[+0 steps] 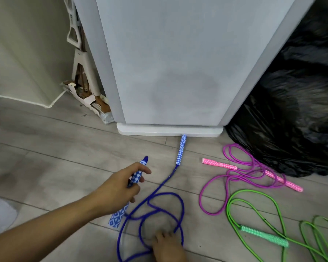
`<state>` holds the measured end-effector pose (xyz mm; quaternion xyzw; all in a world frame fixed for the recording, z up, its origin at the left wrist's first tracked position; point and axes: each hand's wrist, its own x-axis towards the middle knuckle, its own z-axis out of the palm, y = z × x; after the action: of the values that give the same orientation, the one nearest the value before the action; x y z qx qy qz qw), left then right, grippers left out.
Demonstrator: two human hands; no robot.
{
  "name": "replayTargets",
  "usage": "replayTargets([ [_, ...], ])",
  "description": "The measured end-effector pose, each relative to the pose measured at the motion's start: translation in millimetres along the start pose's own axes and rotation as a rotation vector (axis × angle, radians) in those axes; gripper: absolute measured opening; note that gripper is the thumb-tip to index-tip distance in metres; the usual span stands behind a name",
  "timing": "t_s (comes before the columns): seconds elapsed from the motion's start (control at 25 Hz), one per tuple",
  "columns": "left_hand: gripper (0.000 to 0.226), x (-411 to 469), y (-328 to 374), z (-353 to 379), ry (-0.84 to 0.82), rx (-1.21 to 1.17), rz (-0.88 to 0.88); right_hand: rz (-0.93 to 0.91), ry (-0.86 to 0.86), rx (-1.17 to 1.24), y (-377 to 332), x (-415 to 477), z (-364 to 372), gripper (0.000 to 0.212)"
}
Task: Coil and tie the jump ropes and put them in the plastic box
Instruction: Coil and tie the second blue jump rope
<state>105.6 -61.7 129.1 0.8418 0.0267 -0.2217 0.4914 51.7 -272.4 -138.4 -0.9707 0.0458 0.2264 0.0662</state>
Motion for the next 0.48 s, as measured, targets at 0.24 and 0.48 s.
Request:
replayTargets([
  [0.24, 0.058, -16.0, 38.8, -29.8, 0.015, 0.091, 0.079, -0.455, 0.129, -0.274, -4.6, -31.9, -139.1, 0.031],
  [0.48, 0.055, -60.3, 100.4, -50.0, 0.081, 0.098, 0.160, -0.398, 0.117, 0.077, -5.1, -48.3, -273.1, 0.032],
])
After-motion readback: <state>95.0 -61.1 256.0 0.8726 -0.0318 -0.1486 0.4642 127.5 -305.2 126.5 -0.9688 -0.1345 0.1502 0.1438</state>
